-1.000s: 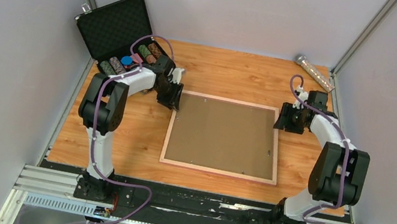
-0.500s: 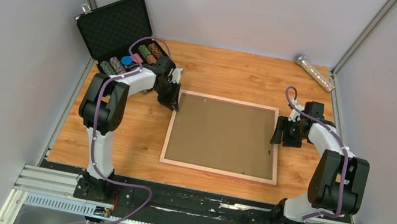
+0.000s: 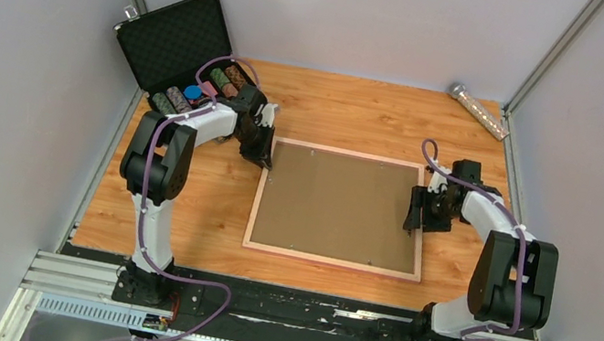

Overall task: Put the photo into the frame
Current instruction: Install the photo frame at the center of the board.

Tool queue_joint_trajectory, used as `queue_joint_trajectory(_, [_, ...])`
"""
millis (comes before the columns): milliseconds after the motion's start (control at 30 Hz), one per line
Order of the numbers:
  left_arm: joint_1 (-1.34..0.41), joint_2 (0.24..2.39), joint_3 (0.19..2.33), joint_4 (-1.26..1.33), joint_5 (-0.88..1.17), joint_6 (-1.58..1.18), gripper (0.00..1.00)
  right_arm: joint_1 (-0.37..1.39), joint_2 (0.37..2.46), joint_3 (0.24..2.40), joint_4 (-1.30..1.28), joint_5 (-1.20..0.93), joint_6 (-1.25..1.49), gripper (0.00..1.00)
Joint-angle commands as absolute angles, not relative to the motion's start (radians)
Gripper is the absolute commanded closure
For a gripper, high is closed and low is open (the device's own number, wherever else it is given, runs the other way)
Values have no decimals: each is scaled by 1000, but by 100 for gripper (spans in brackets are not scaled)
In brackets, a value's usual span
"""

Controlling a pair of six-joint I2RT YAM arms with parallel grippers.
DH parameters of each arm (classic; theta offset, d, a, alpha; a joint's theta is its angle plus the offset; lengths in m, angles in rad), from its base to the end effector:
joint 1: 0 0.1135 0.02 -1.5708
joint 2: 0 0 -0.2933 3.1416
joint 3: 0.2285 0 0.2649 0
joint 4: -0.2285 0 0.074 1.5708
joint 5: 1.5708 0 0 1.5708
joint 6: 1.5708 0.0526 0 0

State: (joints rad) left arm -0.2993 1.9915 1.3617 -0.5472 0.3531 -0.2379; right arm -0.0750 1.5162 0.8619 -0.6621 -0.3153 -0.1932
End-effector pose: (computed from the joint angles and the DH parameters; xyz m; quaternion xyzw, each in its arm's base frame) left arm 0.4064 -0.1445 0.1638 0.0640 0.9639 -0.2172 0.1400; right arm 0.2769 -0.0045 0.1769 -0.0777 0.9767 0.1376 0.1450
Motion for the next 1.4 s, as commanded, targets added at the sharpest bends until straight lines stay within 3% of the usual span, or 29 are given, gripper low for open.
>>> queue_joint_trajectory(0, [-304,2051,1330,-551,323,-189,100,-61,1484,857,-653,-292,-210,47])
queue_joint_trajectory(933, [-304,2055,1338,-558,323,-184,100,-9,1494,848,-614,-166,-187,59])
queue_joint_trajectory(1133, [-304,2056,1338,-560,321,-183,100,-8,1500,848,-611,-153,-190,69])
queue_joint_trajectory(1367, [-303,2053,1339,-561,319,-182,100,-8,1494,842,-612,-153,-195,71])
